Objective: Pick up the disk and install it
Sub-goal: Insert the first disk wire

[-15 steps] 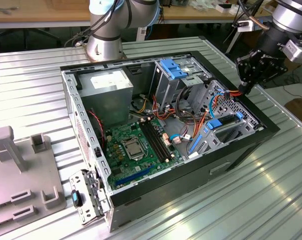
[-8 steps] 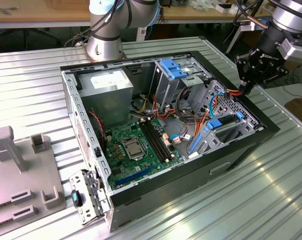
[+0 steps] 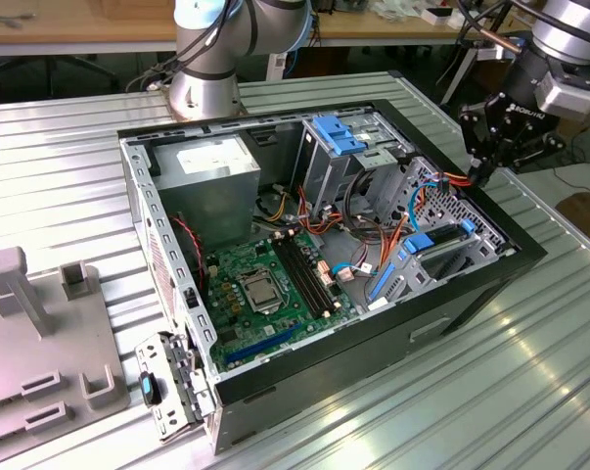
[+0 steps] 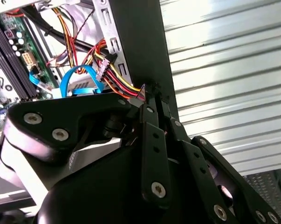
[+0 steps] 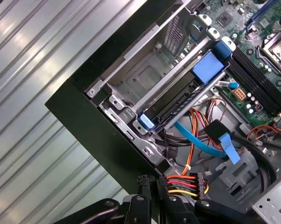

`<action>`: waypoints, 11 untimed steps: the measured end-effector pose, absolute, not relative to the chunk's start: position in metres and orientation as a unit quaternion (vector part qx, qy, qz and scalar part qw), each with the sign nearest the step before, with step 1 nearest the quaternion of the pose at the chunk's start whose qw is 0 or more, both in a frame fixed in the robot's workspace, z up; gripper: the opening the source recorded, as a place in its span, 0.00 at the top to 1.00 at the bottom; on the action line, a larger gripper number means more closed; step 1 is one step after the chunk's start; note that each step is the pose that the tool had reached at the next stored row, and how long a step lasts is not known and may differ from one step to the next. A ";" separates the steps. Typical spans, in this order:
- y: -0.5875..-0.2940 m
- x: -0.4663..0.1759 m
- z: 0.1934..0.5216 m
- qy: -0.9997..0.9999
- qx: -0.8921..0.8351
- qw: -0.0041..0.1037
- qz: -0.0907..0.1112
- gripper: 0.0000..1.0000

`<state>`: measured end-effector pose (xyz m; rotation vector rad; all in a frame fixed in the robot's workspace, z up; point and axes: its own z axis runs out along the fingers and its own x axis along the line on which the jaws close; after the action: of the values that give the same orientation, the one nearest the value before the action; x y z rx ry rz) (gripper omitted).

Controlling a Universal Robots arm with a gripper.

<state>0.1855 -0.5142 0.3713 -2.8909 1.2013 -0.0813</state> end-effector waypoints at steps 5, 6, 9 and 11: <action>-0.514 0.185 0.371 0.419 -0.907 0.004 -0.026 0.83; -0.514 0.186 0.371 0.421 -0.907 0.004 -0.026 0.83; -0.514 0.186 0.371 0.421 -0.907 0.004 -0.026 0.83; -0.514 0.186 0.371 0.421 -0.907 0.004 -0.026 0.83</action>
<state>0.1855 -0.5142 0.3713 -2.8423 1.3184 -0.0807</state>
